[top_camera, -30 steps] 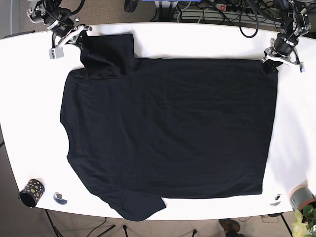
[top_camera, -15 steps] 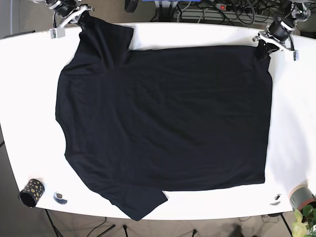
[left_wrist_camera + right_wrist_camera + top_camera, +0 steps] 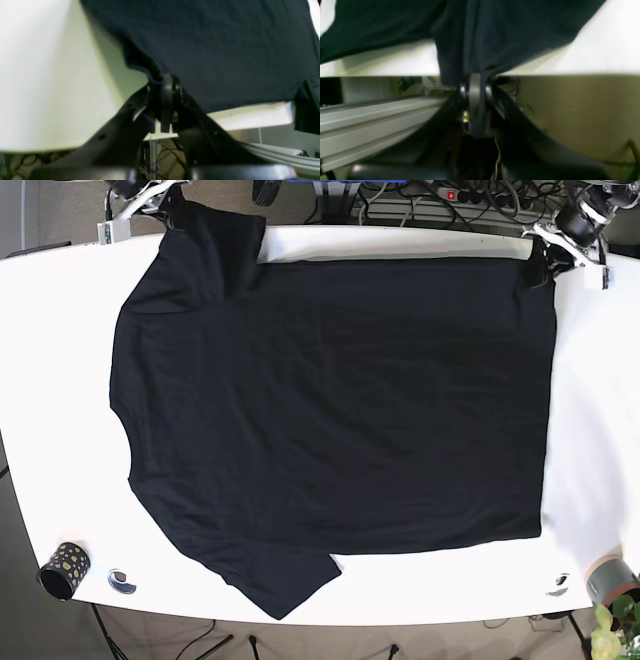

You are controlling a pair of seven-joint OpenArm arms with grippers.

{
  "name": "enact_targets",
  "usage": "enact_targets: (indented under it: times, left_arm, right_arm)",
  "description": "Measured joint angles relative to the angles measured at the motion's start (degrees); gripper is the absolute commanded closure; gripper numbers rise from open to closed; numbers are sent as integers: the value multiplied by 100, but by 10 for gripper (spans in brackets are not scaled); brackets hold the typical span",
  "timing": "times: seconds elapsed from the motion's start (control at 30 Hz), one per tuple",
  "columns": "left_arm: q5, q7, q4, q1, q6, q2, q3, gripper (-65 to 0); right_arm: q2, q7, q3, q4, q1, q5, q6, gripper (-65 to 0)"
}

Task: Fold the T-shirt properly
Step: 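Drag the held shoulder edge toward the hem with both grippers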

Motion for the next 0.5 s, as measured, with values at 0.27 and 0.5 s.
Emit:
enact_targets:
  times: [0.27,0.5]
  left_arm:
    - [0,671,122,-1596,98,13,291,-4]
    - [278,1480,96,-2861,420,33,597,-4]
  right_arm:
    - [197,-9,4,-4,1005,129,-26,0]
    - [319,-127,-52,-227,1847,79,-44,0]
